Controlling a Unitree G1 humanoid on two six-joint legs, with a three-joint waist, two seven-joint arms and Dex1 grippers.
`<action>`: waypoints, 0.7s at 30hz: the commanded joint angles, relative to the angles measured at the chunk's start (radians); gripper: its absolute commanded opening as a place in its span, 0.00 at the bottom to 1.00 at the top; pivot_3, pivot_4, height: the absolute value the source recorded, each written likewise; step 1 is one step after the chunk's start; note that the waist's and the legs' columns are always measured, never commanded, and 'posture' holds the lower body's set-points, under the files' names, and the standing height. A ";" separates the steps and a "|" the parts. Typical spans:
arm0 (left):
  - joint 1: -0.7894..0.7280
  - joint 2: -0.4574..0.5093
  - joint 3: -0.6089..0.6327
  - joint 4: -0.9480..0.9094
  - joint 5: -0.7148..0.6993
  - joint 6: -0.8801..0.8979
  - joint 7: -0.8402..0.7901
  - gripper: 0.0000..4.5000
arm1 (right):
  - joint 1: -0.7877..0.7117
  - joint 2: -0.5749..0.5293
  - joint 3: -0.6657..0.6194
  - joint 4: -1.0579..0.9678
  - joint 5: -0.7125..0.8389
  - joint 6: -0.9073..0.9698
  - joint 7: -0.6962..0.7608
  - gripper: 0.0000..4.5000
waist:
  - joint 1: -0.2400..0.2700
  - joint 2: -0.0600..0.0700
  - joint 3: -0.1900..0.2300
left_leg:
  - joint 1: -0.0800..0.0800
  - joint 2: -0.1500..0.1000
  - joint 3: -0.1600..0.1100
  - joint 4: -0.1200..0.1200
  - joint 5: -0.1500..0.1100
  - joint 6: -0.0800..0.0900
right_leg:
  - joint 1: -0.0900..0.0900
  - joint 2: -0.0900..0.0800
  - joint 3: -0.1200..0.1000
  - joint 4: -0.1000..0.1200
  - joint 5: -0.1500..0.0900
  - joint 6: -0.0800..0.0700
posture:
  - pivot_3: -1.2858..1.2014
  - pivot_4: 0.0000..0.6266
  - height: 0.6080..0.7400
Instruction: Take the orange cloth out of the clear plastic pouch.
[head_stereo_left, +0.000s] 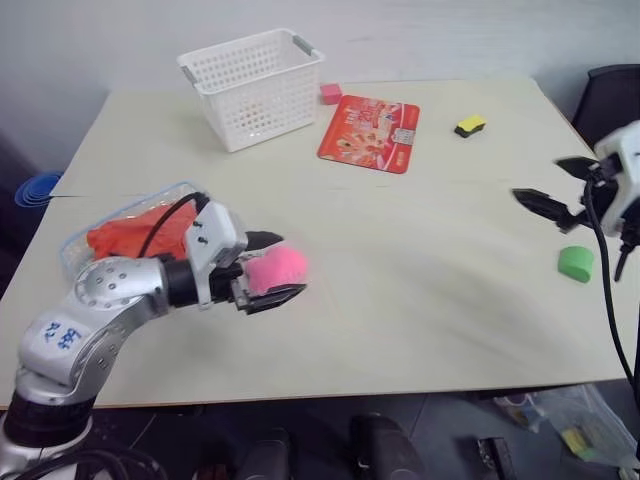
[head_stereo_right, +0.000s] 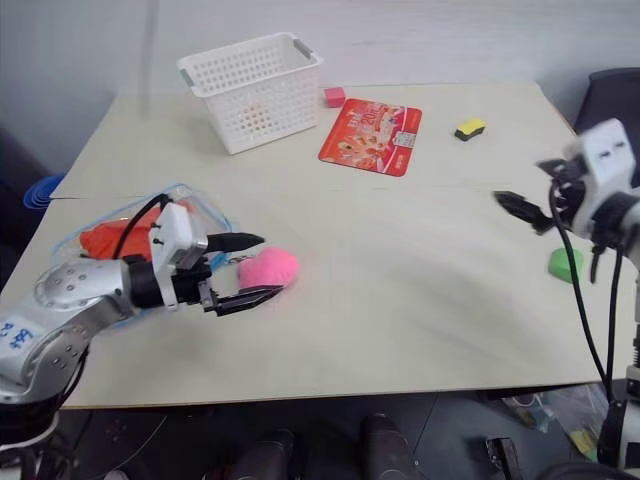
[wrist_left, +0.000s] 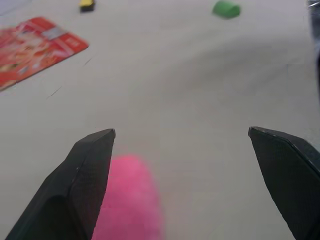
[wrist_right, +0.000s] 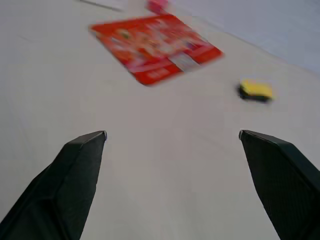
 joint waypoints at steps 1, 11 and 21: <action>0.118 0.073 0.104 -0.071 0.118 0.055 0.095 1.00 | -0.040 0.002 0.051 -0.148 0.151 0.072 0.150 0.99 | 0.009 0.000 0.000 | -0.001 0.000 0.000 0.000 -0.001 0.001 | 0.000 0.000 0.000 -0.001 0.000 0.000 | 0.52 0.24 1.00; 0.587 0.131 0.259 -0.076 0.502 0.007 0.198 1.00 | -0.135 0.061 0.243 -0.285 0.322 0.096 0.439 0.99 | 0.052 -0.002 0.000 | -0.013 0.000 -0.005 0.006 -0.007 0.007 | -0.002 -0.004 -0.005 -0.014 0.000 -0.001 | 0.52 0.24 1.00; 0.483 0.144 0.101 0.142 0.652 -0.238 0.178 1.00 | -0.105 0.066 0.230 -0.286 0.313 0.095 0.413 0.99 | 0.046 -0.002 0.000 | -0.020 -0.001 -0.007 0.004 -0.007 0.005 | -0.013 -0.004 -0.008 -0.008 0.001 -0.001 | 0.52 0.24 1.00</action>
